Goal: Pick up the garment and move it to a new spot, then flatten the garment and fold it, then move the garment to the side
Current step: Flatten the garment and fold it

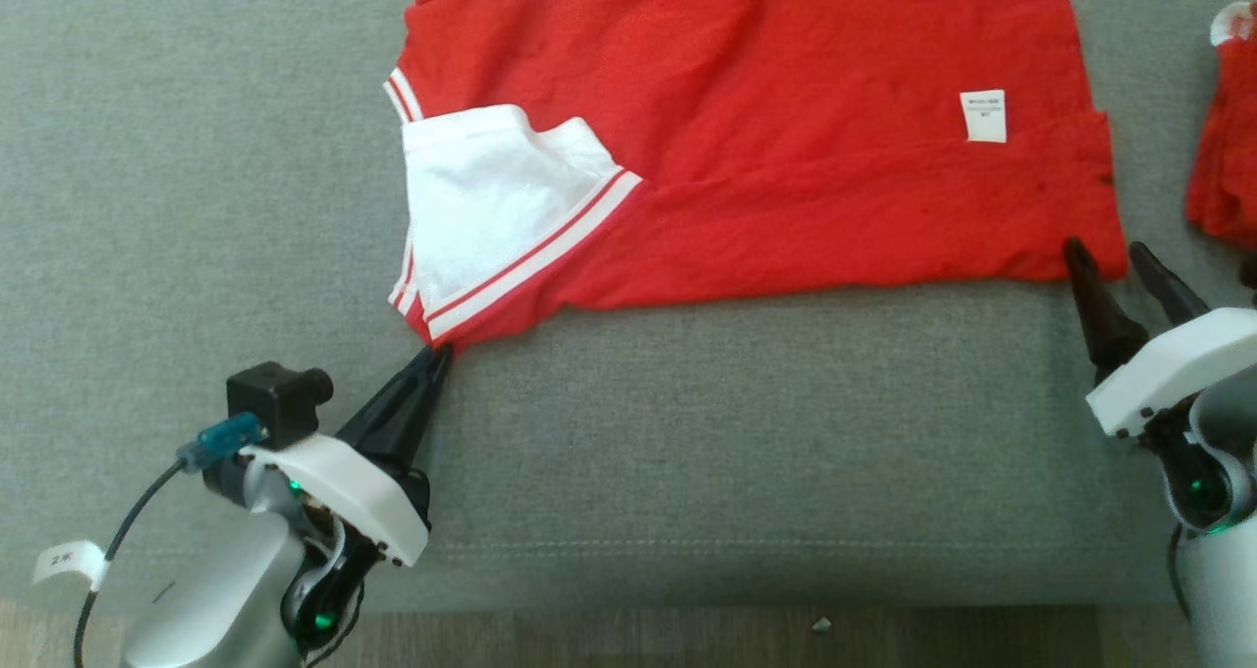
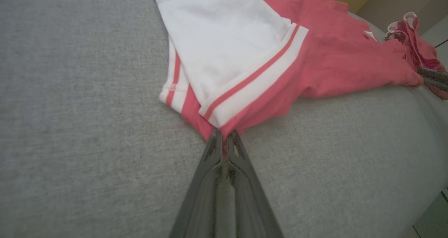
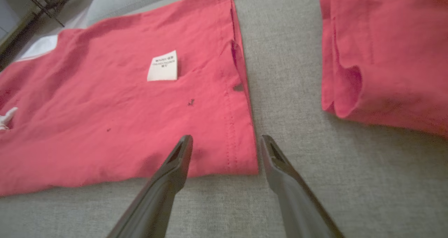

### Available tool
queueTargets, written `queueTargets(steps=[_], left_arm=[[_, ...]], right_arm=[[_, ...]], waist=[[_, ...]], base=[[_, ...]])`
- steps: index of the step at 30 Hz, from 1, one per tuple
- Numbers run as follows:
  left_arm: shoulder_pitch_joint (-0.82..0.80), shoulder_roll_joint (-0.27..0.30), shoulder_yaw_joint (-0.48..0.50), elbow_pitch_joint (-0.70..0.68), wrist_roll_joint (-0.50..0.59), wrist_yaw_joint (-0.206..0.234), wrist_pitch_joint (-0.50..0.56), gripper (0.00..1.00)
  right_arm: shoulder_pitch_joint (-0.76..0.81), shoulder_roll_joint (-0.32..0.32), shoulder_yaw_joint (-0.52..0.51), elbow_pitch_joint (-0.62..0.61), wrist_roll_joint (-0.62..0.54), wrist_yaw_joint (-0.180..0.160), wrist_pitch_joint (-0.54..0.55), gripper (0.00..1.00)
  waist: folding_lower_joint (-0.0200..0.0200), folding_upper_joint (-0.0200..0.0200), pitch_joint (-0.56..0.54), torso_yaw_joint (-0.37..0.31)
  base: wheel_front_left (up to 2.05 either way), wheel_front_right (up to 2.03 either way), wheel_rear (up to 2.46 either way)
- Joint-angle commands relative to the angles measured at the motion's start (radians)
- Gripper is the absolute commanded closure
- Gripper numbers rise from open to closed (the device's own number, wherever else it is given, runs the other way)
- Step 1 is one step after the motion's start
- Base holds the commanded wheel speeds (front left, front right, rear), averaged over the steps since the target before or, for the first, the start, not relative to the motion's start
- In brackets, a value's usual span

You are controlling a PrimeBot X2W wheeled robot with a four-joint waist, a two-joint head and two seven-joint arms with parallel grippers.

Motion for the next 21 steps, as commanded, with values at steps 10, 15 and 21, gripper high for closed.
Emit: queueTargets(steps=[10,15,21], left_arm=[[-0.063,0.058,-0.011,0.01,-0.032,0.001,-0.013,1.0],[-0.063,0.086,-0.042,-0.003,-0.042,0.001,-0.013,1.0],[-0.011,0.154,-0.064,-0.074,-0.075,0.001,0.026,1.0]], right_arm=[[-0.013,0.003,0.013,-0.004,-0.025,0.006,0.148,1.0],[0.024,-0.035,0.021,-0.06,0.017,0.006,0.185,1.0],[0.106,-0.113,0.037,-0.143,0.1,0.006,0.257,1.0]], waist=[[0.0,0.0,0.002,0.021],[0.0,0.0,-0.011,0.016],[0.0,0.0,-0.039,0.006]], base=[[0.0,0.0,0.0],[0.0,0.0,0.0],[0.0,0.0,0.0]])
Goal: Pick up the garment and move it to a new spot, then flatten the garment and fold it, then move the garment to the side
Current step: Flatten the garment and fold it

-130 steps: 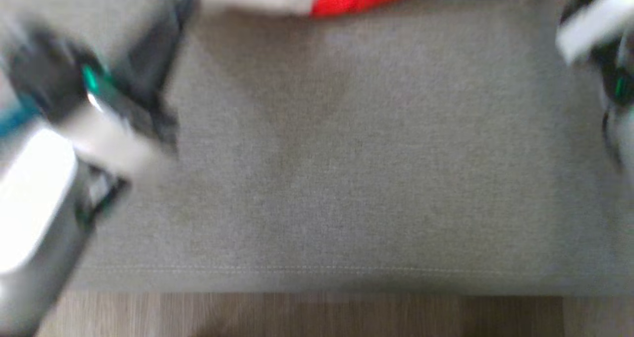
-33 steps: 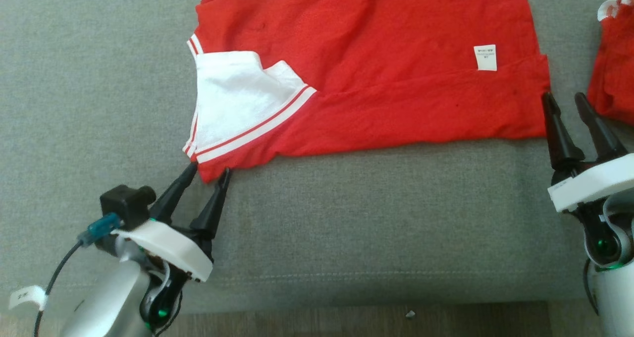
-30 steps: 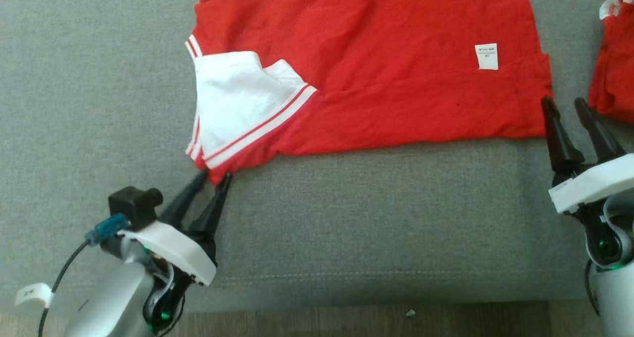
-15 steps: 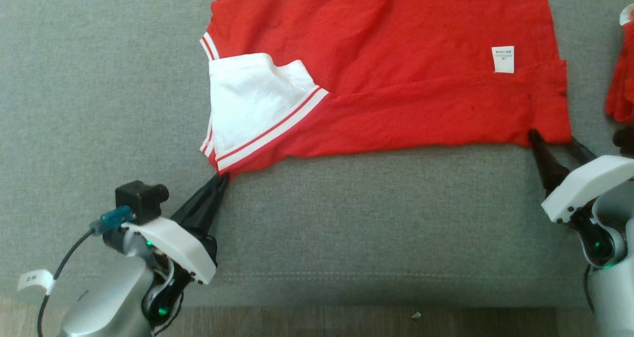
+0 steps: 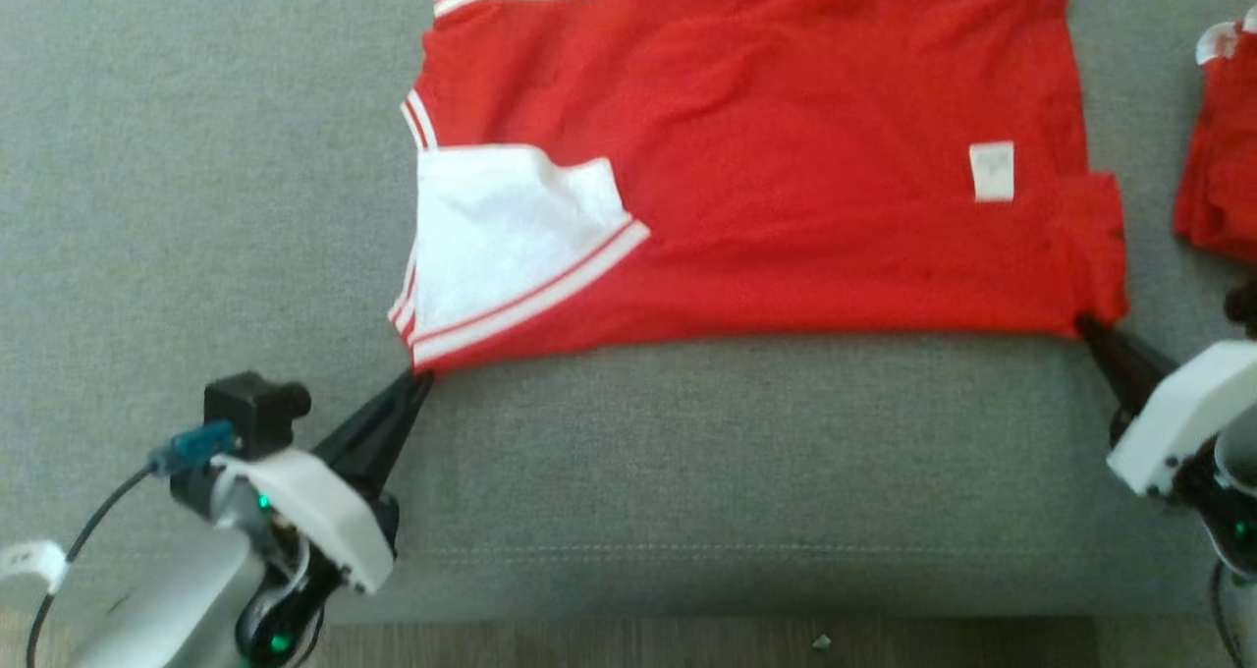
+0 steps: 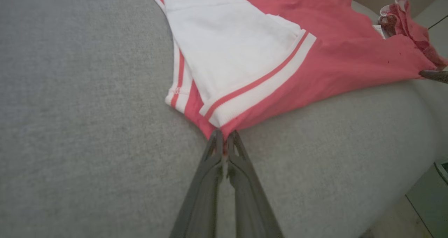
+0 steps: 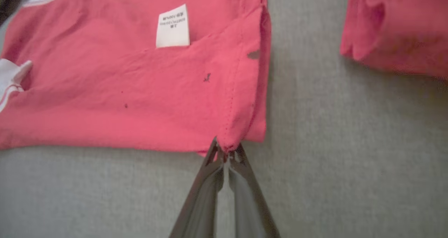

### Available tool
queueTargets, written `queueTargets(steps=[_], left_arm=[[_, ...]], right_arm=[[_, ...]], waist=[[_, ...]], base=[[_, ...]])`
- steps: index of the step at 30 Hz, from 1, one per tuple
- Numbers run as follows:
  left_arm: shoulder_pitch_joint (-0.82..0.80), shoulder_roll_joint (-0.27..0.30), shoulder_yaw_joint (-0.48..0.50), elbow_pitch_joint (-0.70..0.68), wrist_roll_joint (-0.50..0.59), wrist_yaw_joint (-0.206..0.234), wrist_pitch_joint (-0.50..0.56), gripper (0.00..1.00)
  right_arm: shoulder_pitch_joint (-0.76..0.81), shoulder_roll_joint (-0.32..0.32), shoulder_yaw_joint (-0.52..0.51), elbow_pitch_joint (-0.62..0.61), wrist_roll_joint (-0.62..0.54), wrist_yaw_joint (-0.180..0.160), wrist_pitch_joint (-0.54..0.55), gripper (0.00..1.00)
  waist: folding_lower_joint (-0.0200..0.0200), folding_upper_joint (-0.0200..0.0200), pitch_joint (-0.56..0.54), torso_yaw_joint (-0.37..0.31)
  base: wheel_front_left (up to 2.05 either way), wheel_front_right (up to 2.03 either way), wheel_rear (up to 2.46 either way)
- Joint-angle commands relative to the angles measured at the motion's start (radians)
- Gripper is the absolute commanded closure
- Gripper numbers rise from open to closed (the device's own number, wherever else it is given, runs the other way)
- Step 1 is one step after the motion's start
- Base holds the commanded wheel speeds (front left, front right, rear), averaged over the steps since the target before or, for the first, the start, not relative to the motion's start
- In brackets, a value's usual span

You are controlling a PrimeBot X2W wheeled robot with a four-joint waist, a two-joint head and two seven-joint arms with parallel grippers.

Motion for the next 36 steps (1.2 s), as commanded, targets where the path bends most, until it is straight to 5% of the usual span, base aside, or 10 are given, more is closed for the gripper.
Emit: queueTargets(steps=[1,8,14,15,16,17,23,28,33,36], left_arm=[[0.023,0.059,0.027,-0.046,-0.015,0.005,0.018,1.0],[0.151,0.139,0.008,-0.24,-0.058,0.081,0.131,1.0],[0.248,0.176,0.013,-0.38,-0.108,0.164,0.183,1.0],[0.256,0.178,0.018,-0.388,-0.112,0.175,0.182,0.84],[0.261,0.181,0.019,-0.394,-0.112,0.182,0.183,0.6],[0.264,0.183,0.022,-0.398,-0.112,0.189,0.182,0.0],[0.261,0.213,0.047,-0.449,-0.117,0.225,0.196,0.0],[0.255,0.306,0.074,-0.579,-0.142,0.26,0.29,0.0],[0.11,0.355,0.204,-0.69,-0.047,0.341,0.225,0.0],[-0.032,0.338,0.221,-0.661,-0.03,0.32,0.265,0.0]], right_arm=[[0.038,-0.048,0.023,-0.045,0.022,0.006,0.026,1.0],[0.147,-0.12,0.033,-0.116,0.063,0.006,0.102,1.0],[0.236,-0.117,0.001,-0.179,0.092,0.006,0.169,1.0],[0.244,-0.114,-0.01,-0.188,0.085,0.006,0.173,0.78],[0.248,-0.11,-0.023,-0.198,0.075,0.006,0.167,0.0],[0.248,-0.104,-0.037,-0.211,0.064,0.006,0.152,0.0],[0.247,-0.074,-0.098,-0.307,0.014,0.006,0.099,0.0],[0.241,-0.048,-0.112,-0.413,-0.009,0.006,0.106,0.0],[0.186,-0.011,-0.086,-0.49,-0.07,0.006,0.002,0.0],[0.146,0.002,-0.036,-0.488,-0.088,0.006,-0.053,0.0]], waist=[[0.0,0.0,-0.011,-0.005],[0.0,0.0,-0.033,-0.012],[0.0,0.0,-0.046,-0.02],[0.0,0.0,-0.046,-0.021],[0.0,0.0,-0.047,-0.023],[0.0,0.0,-0.047,-0.024],[0.0,0.0,-0.04,-0.033],[0.0,0.0,-0.013,-0.047],[0.0,0.0,0.035,-0.048],[0.0,0.0,0.074,-0.049]], base=[[0.0,0.0,0.0],[0.0,0.0,0.0],[0.0,0.0,0.0],[0.0,0.0,0.0],[0.0,0.0,0.0],[0.0,0.0,0.0],[0.0,0.0,0.0],[0.0,0.0,0.0],[0.0,0.0,0.0],[0.0,0.0,0.0]])
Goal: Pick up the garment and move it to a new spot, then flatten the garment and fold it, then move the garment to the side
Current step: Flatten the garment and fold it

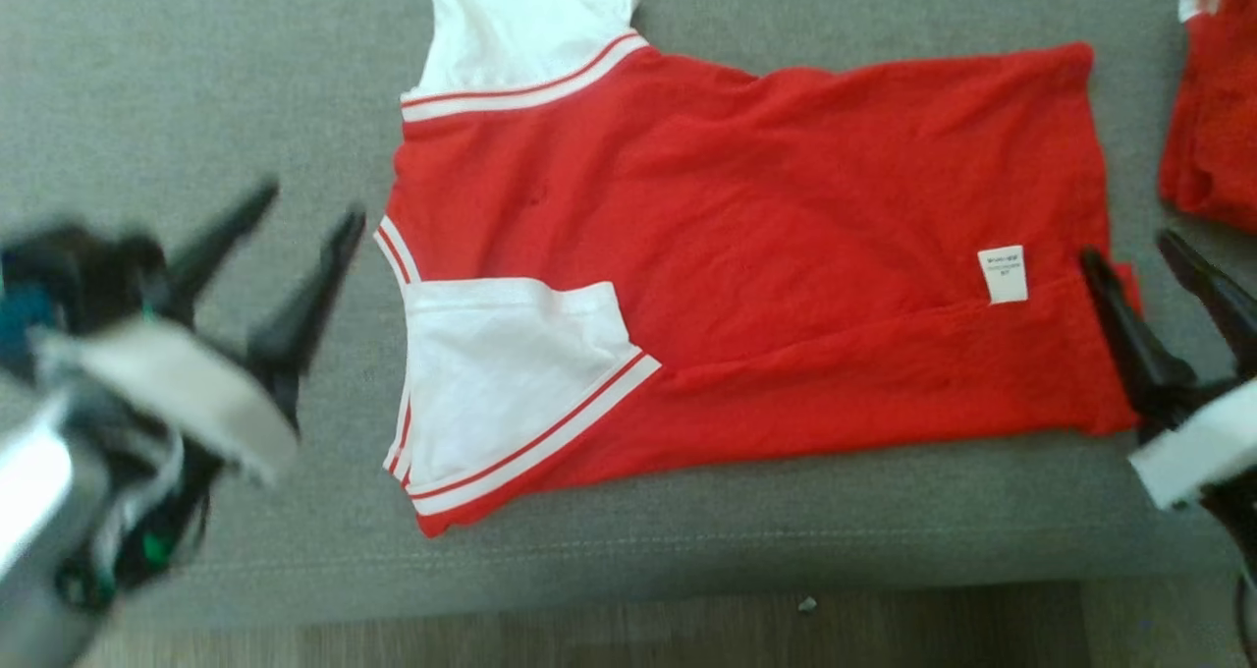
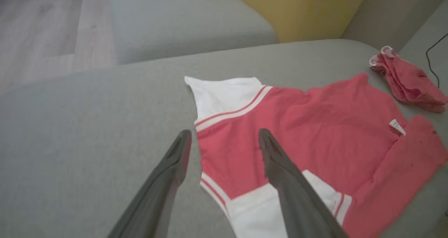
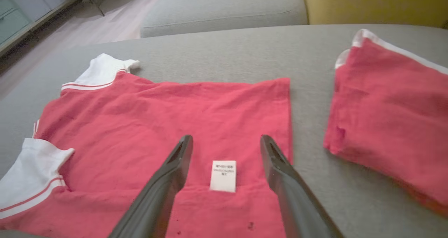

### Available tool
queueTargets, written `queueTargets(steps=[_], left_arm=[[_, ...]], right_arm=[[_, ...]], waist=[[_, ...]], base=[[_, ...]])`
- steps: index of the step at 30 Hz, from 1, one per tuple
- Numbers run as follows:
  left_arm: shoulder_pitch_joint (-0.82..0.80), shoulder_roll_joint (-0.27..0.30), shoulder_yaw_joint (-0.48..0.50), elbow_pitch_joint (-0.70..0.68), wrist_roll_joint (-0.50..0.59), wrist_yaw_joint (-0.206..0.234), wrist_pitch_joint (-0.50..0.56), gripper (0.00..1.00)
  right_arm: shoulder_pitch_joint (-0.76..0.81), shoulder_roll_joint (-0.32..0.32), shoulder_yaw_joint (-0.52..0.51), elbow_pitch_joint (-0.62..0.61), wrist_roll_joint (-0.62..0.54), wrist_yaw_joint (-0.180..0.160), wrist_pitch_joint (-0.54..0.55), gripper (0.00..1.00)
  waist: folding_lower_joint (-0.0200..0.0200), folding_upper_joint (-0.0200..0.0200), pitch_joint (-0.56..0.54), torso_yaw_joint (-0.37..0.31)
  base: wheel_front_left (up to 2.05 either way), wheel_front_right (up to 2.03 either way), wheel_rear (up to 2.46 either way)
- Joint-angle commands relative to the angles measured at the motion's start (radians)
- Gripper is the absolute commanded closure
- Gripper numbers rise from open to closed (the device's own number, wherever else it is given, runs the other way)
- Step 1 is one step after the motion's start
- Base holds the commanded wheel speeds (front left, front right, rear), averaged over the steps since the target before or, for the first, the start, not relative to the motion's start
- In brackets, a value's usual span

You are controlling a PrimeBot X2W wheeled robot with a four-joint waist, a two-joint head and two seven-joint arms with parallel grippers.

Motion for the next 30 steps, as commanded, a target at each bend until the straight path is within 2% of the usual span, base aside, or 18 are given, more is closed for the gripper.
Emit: queueTargets(steps=[1,9,13,19,25,30], left_arm=[[-0.068,0.024,0.047,-0.001,0.001,-0.014,0.016,0.0],[-0.495,-0.094,-0.02,0.335,-0.016,-0.19,0.238,0.0],[-0.651,-0.139,-0.043,0.499,-0.024,-0.238,0.337,0.0],[-0.815,-0.171,-0.061,0.691,-0.02,-0.259,0.442,0.0],[-0.906,-0.186,-0.072,0.831,-0.002,-0.27,0.465,0.0],[-0.938,-0.179,-0.084,0.892,0.012,-0.28,0.469,0.0]], right_arm=[[-0.018,-0.019,0.022,-0.03,-0.005,0.006,-0.017,0.0],[-0.126,-0.03,0.119,0.013,0.002,0.006,-0.108,0.0],[-0.16,-0.03,0.153,0.029,0.001,0.006,-0.145,0.0],[-0.215,-0.009,0.193,0.045,-0.014,0.006,-0.24,0.0],[-0.249,0.015,0.239,0.082,-0.025,0.006,-0.322,0.0],[-0.256,0.029,0.255,0.11,-0.024,0.006,-0.352,0.0]], waist=[[-0.0001,0.0,0.03,-0.002],[-0.0001,0.0,0.121,-0.044],[-0.0001,0.0,0.169,-0.074],[-0.0001,0.0,0.229,-0.122],[-0.0001,0.0,0.259,-0.17],[-0.0001,0.0,0.269,-0.199]], base=[[0.0,0.0,0.0],[0.0,0.0,0.0],[0.0,0.0,0.0],[0.0,0.0,0.0],[0.0,0.0,0.0],[0.0,0.0,0.0]])
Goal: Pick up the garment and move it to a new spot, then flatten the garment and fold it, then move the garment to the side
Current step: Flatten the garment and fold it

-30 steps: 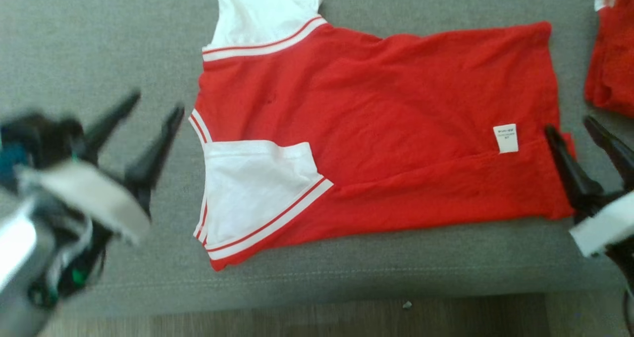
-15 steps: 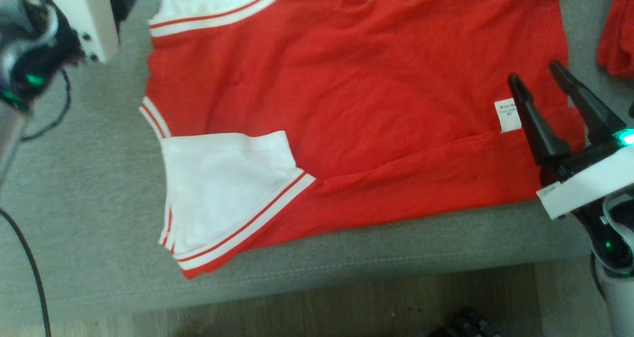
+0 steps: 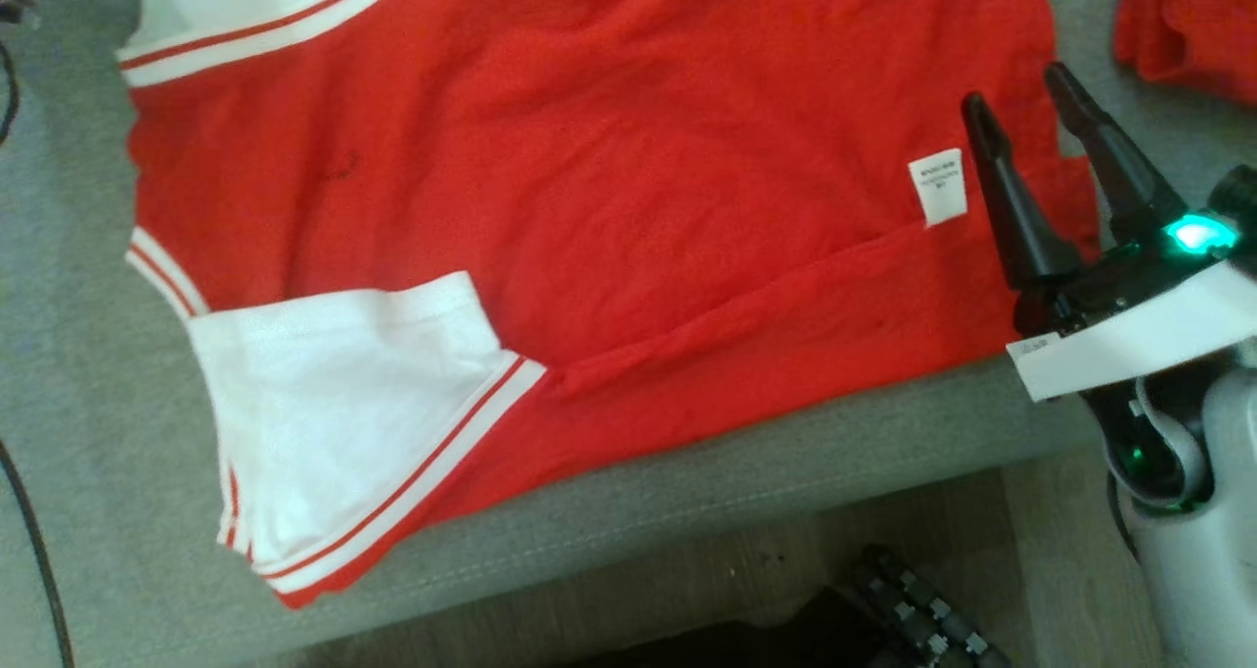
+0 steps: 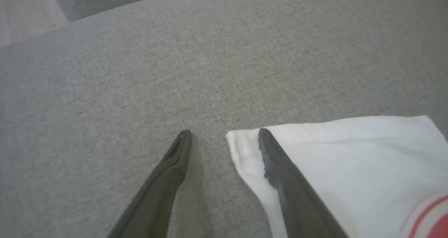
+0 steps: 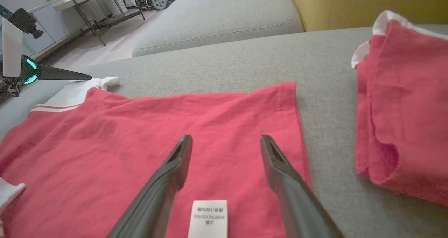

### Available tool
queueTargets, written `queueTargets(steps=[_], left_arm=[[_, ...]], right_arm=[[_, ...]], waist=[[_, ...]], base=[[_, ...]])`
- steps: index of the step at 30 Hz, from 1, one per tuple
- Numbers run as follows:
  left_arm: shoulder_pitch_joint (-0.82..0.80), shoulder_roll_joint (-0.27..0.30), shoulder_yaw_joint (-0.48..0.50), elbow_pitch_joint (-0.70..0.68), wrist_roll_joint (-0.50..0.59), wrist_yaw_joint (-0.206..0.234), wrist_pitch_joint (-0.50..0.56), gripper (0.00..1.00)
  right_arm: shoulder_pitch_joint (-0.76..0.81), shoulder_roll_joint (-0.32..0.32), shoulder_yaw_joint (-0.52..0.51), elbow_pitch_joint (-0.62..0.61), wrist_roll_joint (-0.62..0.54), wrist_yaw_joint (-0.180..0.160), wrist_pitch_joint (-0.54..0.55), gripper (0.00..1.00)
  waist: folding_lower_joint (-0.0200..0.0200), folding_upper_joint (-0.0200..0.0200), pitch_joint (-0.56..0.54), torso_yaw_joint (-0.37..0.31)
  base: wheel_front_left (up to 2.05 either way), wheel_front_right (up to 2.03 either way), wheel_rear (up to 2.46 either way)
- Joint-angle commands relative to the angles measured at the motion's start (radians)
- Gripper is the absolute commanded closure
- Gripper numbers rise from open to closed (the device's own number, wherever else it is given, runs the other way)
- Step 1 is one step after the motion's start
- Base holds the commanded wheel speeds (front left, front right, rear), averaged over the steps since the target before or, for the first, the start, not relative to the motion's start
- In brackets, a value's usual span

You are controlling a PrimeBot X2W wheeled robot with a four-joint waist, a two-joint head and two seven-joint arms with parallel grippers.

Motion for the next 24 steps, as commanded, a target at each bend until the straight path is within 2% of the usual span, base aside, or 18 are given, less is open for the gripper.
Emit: queueTargets(steps=[1,6,7,8,9,13,15,17,19,20,21,22,23,24], left_arm=[[-0.055,0.047,0.032,-0.013,0.007,-0.005,0.004,0.0],[-0.067,0.05,0.008,0.034,0.008,-0.017,0.041,0.0],[-0.068,0.051,0.003,0.039,0.007,-0.018,0.051,0.15],[-0.07,0.052,-0.001,0.042,0.005,-0.02,0.061,0.24],[-0.071,0.053,-0.004,0.042,0.003,-0.021,0.07,0.29],[-0.072,0.056,-0.015,0.032,-0.007,-0.025,0.101,0.16],[-0.069,0.061,-0.019,0.021,-0.013,-0.026,0.112,0.16],[-0.061,0.065,-0.02,0.014,-0.021,-0.027,0.117,0.21],[-0.056,0.067,-0.02,0.011,-0.026,-0.028,0.116,0.3],[-0.054,0.066,-0.019,0.01,-0.03,-0.028,0.115,0.47],[-0.051,0.064,-0.018,0.011,-0.037,-0.028,0.117,0.69],[-0.048,0.062,-0.019,0.012,-0.042,-0.029,0.123,0.79],[-0.046,0.061,-0.019,0.011,-0.047,-0.029,0.126,1.0],[-0.043,0.059,-0.022,0.011,-0.053,-0.03,0.134,1.0]], right_arm=[[0.008,-0.002,0.013,-0.024,-0.011,0.006,-0.013,0.0],[0.017,0.001,0.007,-0.003,-0.009,0.006,-0.033,0.0],[0.019,0.0,0.004,-0.001,-0.008,0.006,-0.034,0.0],[0.022,-0.002,0.0,0.001,-0.008,0.006,-0.035,0.0],[0.025,-0.004,-0.005,0.002,-0.009,0.006,-0.035,0.0],[0.033,-0.01,-0.026,-0.002,-0.012,0.006,-0.029,0.0],[0.035,-0.01,-0.031,-0.007,-0.014,0.006,-0.024,0.0],[0.033,-0.009,-0.03,-0.014,-0.015,0.006,-0.019,0.0],[0.029,-0.008,-0.023,-0.021,-0.011,0.006,-0.015,0.0],[0.026,-0.009,-0.02,-0.024,-0.009,0.006,-0.013,0.0],[0.023,-0.009,-0.016,-0.025,-0.006,0.006,-0.011,0.0],[0.02,-0.009,-0.014,-0.027,-0.003,0.006,-0.009,0.0],[0.017,-0.011,-0.012,-0.028,0.0,0.006,-0.006,0.0],[0.013,-0.013,-0.011,-0.03,0.003,0.006,-0.002,0.0]], waist=[[-0.0001,0.0,0.007,-0.014],[-0.0001,0.0,0.007,-0.03],[-0.0001,0.0,0.005,-0.031],[-0.0001,0.0,0.003,-0.032],[-0.0001,0.0,0.001,-0.031],[-0.0001,0.0,-0.01,-0.022],[-0.0001,0.0,-0.015,-0.019],[-0.0001,0.0,-0.015,-0.019],[-0.0001,0.0,-0.013,-0.021],[-0.0001,0.0,-0.011,-0.022],[-0.0001,0.0,-0.01,-0.024],[-0.0001,0.0,-0.008,-0.025],[-0.0001,0.0,-0.006,-0.026],[-0.0001,0.0,-0.005,-0.028]], base=[[0.0,0.0,0.0],[0.0,0.0,0.0],[0.0,0.0,0.0],[0.0,0.0,0.0],[0.0,0.0,0.0],[0.0,0.0,0.0],[0.0,0.0,0.0],[0.0,0.0,0.0],[0.0,0.0,0.0],[0.0,0.0,0.0],[0.0,0.0,0.0],[0.0,0.0,0.0],[0.0,0.0,0.0],[0.0,0.0,0.0]])
